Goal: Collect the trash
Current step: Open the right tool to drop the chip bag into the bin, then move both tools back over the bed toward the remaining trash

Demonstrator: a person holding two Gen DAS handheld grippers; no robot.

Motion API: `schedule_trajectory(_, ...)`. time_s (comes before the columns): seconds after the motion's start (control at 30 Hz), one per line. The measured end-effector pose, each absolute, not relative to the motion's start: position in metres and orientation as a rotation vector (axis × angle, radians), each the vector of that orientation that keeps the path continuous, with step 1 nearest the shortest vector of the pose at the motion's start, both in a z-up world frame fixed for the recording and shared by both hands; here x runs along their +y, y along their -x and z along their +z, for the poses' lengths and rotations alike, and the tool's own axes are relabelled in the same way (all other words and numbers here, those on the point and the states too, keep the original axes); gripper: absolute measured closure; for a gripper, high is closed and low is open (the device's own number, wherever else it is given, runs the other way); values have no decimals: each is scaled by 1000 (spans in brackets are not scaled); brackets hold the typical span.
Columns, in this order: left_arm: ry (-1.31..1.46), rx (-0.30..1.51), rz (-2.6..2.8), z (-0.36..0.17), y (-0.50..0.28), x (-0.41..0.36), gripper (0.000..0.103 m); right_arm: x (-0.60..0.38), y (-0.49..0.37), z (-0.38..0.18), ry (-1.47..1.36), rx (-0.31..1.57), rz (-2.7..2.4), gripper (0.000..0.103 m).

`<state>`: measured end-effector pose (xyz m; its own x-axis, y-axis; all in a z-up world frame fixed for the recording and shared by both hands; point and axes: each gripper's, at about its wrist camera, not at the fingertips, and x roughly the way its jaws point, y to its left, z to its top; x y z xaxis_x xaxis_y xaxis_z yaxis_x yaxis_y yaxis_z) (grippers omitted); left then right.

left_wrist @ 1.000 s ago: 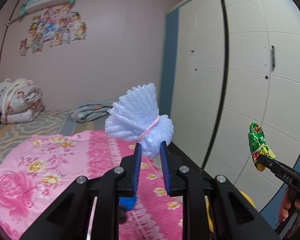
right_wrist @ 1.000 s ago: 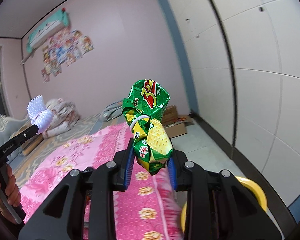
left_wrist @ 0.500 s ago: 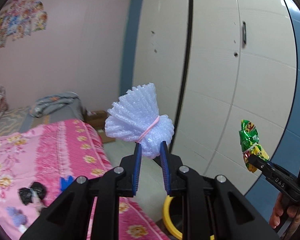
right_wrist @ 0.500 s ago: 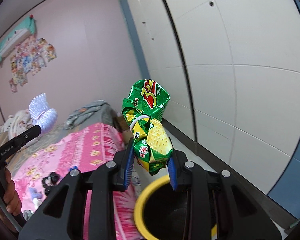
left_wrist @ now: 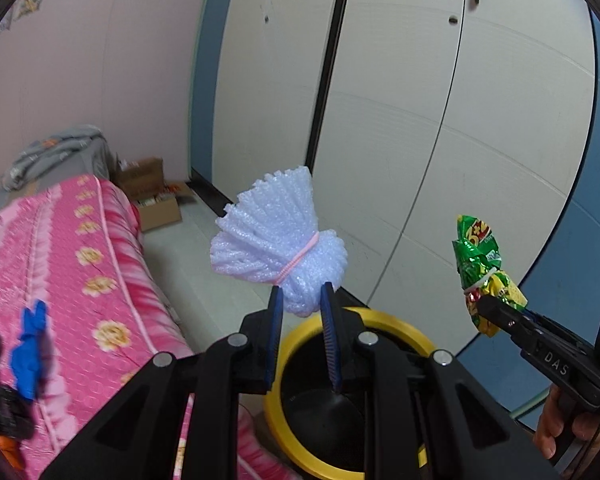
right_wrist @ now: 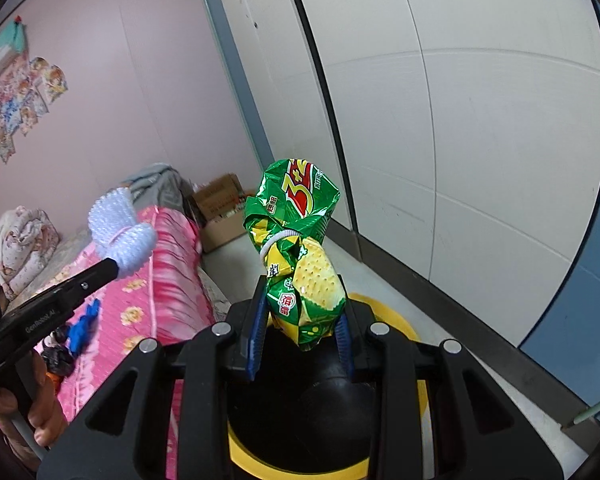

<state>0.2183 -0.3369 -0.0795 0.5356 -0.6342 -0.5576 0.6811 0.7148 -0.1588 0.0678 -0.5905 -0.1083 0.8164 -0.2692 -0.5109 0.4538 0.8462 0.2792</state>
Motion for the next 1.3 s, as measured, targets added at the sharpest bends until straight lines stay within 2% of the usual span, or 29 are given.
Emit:
schedule_trajectory(0.37, -75, 739, -838, -125, -227, -366, 85, -601, -84, -146, -436, 559, -438, 74)
schedule_trajectory(0.57, -77, 734, -866, -126, -222, -372, 83, -601, -75, -150, -444, 548, -455, 69)
schedule_trajectory(0.63, -80, 734, -865, -126, -222, -372, 74, -600, -67, -149, -446, 544, -459, 68)
schedule_trajectory(0.73, -63, 734, -859, -124, -222, -370, 55, -601, -60, -150, -444, 536, -474, 56)
schedule_trajectory(1.1, -33, 686, -779, -100, -220, -333, 31, -591, -44, -134, -433, 493, -484, 53)
schedule_trajectory(1.3, -18, 627, -691, -75, -215, -283, 26, -571, -46, -114, -407, 466, -432, 52)
